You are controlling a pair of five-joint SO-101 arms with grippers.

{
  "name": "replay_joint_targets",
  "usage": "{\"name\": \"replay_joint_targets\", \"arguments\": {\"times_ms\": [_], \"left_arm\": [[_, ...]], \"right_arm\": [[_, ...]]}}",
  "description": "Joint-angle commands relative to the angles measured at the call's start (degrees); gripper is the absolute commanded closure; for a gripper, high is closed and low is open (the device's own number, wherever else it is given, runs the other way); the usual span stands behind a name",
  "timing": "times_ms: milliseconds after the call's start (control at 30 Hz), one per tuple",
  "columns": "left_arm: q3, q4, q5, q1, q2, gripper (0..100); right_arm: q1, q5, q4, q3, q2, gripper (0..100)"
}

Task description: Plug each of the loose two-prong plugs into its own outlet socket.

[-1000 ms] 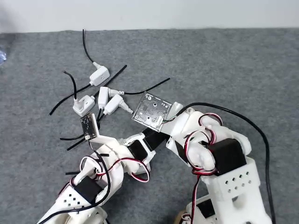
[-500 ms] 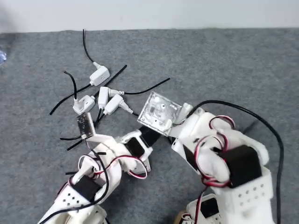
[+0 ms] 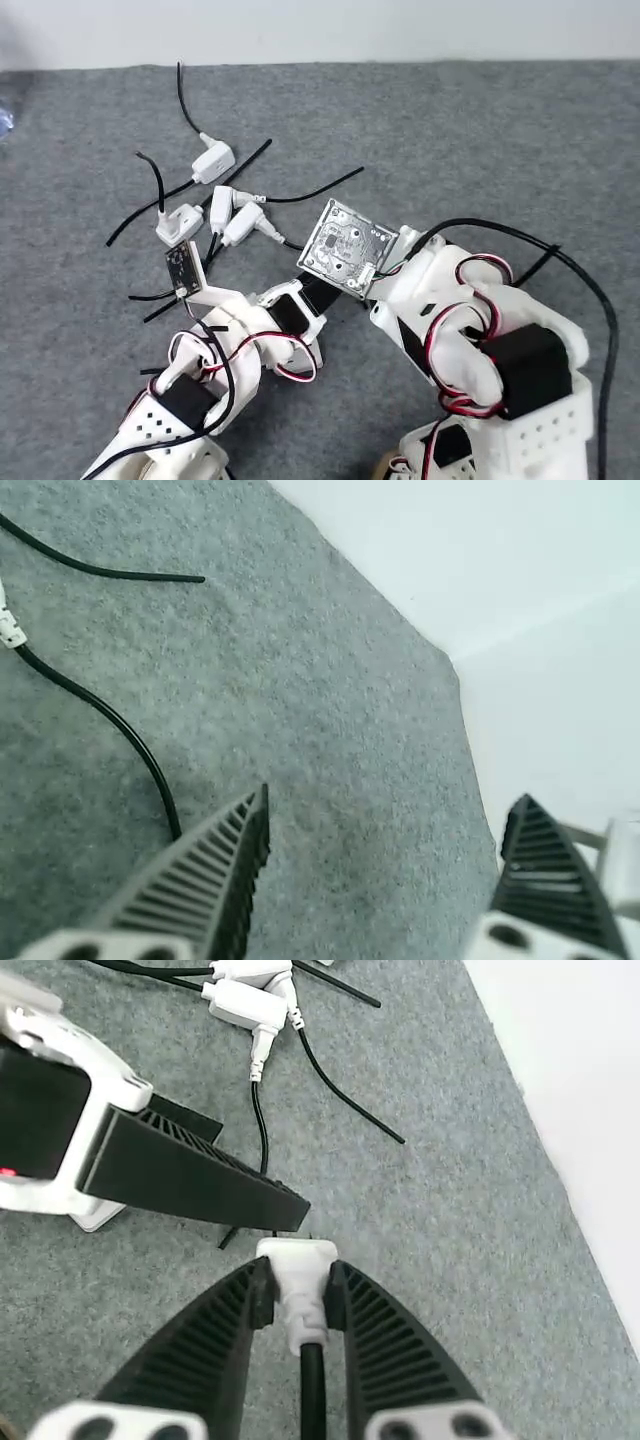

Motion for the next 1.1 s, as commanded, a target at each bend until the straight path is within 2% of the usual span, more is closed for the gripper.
{"name": "replay_joint_targets", "arguments": {"times_ms": [0, 67, 167, 367, 433, 633, 700, 800, 867, 967, 1067], "left_arm": [[-1.01, -0.35, 0.53, -0.18, -0.53, 65], [-1.10, -0.35, 0.70, -1.05, -0.53, 65], [-1.36, -0.35, 0.79, -6.33, -0.62, 65], [-1.63, 0.44, -0.18, -25.41, -0.62, 65], [-1.63, 4.04, -5.54, -32.09, -0.62, 65], [-1.01, 23.38, -31.82, -52.04, -0.53, 65], [-0.92, 25.41, -39.65, -60.22, -0.53, 65], [0.66, 23.21, -49.05, -69.27, -0.53, 65], [2.68, 20.57, -52.66, -70.15, -0.53, 65], [3.47, 19.08, -53.54, -70.07, -0.53, 65], [3.38, 19.16, -53.71, -70.15, -0.53, 65]], "right_arm": [[0.75, 0.70, -2.07, 0.62, -0.04, 99.1], [0.75, 0.70, -4.18, 3.43, -0.04, 99.1], [0.40, 0.62, -7.34, 7.38, 0.04, 99.1], [-4.09, -0.88, -7.34, 5.19, 7.52, 99.1], [-7.16, -1.32, -5.67, 2.29, 11.82, 99.1], [-14.46, 0.88, -1.01, -7.21, 25.54, 99.1], [-14.55, 1.67, 0.04, -9.41, 28.18, 99.1], [-12.09, 2.55, 0.48, -8.00, 29.14, 99.1], [-7.78, 4.75, -1.01, -5.01, 29.05, 99.1], [-1.80, 5.89, -5.93, 1.67, 29.14, 99.1], [-0.92, 5.98, -11.47, 10.46, 29.49, 98.5]]}}
